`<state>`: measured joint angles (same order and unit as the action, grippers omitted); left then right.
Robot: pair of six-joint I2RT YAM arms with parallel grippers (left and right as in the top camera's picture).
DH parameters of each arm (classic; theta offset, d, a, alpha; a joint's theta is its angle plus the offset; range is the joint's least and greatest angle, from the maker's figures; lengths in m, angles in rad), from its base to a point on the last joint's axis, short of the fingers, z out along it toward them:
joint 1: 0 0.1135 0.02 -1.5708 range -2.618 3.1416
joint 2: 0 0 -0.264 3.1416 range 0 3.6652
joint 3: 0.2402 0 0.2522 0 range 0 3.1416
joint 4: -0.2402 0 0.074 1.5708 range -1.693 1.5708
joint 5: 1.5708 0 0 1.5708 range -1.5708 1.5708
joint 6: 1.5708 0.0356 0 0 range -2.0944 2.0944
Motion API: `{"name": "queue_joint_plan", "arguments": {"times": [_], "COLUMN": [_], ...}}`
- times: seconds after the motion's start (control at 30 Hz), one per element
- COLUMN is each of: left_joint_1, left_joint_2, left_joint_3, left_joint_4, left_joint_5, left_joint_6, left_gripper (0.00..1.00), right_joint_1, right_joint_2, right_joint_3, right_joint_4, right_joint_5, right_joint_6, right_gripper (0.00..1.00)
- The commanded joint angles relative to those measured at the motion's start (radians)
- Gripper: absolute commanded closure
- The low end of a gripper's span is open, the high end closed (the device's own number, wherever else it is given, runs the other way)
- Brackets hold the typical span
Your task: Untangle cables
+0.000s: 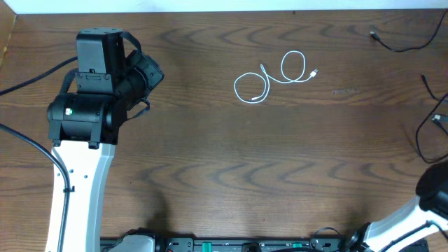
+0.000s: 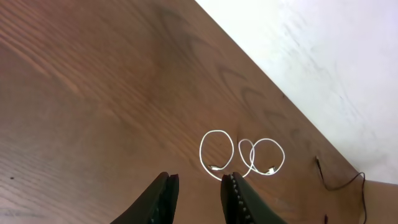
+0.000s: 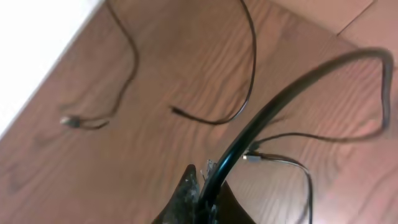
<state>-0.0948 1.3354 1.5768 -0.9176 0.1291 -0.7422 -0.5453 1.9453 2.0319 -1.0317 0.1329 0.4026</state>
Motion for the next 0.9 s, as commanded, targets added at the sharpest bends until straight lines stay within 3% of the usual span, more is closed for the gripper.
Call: {"name": "queue_joint_plan", "arguments": {"times": [0.0, 0.03, 0.1, 0.2, 0.43, 0.57, 0.67, 0.87], "left_joint_1": [-0.003, -0.003, -0.008, -0.028, -0.105, -0.170, -0.219, -0.338], "left_joint_2": [0.011, 0.011, 0.011, 0.011, 0.052, 0.132, 0.205, 0.430], "left_joint_3": [-0.012, -0.012, -0.012, -0.012, -0.012, -0.012, -0.012, -0.012], "left_joint_4": [-0.006, -0.006, -0.009, -0.005, 0.029, 0.073, 0.161, 0.399], "left_joint_5": [0.003, 0.003, 0.003, 0.002, 0.002, 0.003, 0.042, 0.077], "left_joint_6": [0.016, 0.017, 0.021, 0.058, 0.149, 0.179, 0.236, 0.240], "left_gripper": [0.71, 0.71, 0.71, 0.72, 0.72, 0.66, 0.62, 0.59], "right_joint_1": [-0.008, -0.010, -0.011, -0.010, -0.008, 0.008, 0.024, 0.075], "right_joint_2": [0.086, 0.108, 0.130, 0.126, 0.067, 0.051, 0.051, 0.051], "right_joint_3": [0.004, 0.004, 0.004, 0.005, 0.016, 0.016, 0.016, 0.016], "right_joint_4": [0.042, 0.057, 0.071, 0.070, 0.029, -0.030, -0.077, -0.147], "right_joint_5": [0.058, 0.057, 0.010, -0.088, -0.233, -0.455, -0.523, -0.521], "right_joint_6": [0.011, 0.011, -0.013, -0.052, -0.088, -0.199, -0.229, -0.229], "right_gripper": [0.96, 0.78, 0.30, 0.04, 0.01, 0.01, 0.01, 0.01]}}
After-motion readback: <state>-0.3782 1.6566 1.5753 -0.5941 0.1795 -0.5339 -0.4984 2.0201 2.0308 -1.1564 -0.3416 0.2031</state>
